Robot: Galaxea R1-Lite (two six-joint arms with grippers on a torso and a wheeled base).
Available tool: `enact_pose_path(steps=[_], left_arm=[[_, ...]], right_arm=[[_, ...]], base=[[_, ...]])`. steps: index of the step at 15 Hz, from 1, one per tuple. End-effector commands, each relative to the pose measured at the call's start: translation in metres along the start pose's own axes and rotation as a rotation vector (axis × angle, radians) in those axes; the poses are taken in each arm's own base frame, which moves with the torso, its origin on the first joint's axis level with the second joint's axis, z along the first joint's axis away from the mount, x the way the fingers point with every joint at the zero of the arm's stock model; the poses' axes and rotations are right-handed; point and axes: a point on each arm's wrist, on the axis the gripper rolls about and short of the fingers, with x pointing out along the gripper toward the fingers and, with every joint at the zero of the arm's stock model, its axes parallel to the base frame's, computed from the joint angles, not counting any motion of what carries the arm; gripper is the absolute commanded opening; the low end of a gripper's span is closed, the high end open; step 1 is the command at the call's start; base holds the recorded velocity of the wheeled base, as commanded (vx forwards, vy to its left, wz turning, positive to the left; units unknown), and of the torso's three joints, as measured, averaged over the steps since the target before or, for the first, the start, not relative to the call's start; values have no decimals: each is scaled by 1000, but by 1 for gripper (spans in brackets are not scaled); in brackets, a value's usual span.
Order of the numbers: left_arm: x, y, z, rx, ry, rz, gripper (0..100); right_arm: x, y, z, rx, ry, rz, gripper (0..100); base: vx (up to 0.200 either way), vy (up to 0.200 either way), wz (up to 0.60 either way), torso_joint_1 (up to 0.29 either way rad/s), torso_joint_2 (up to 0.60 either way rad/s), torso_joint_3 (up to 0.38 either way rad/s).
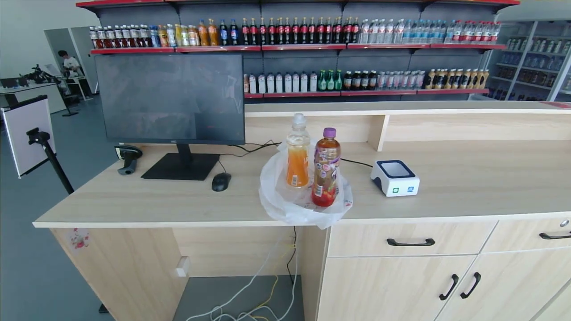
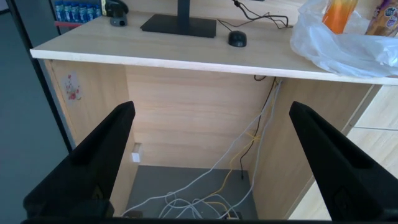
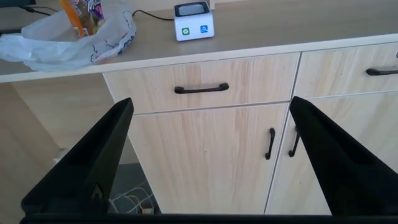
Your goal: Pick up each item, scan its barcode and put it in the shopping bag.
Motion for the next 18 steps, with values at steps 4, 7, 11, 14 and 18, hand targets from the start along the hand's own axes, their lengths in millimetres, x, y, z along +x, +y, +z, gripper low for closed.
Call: enact_pose_path(steps=[4, 7, 11, 14, 18], left_arm=[[0, 0, 0, -1, -2, 1, 100], [0, 0, 0, -1, 0, 1, 100], [0, 0, 0, -1, 0, 1, 100], [0, 0, 0, -3, 0, 1, 100], [0, 0, 0, -1, 0, 1, 100]], right_arm=[[0, 0, 0, 0, 2, 0, 100], [0, 0, 0, -2, 2, 0, 100], [0, 0, 0, -37, 2, 2, 100], [0, 0, 0, -36, 2, 2, 100], [0, 0, 0, -37, 3, 2, 100]], base=[[0, 0, 0, 0, 0, 0], [0, -200, 0, 12, 1, -4], [0, -200, 0, 5, 4, -2], [0, -200, 0, 2, 2, -1], [0, -50, 0, -1, 1, 1]])
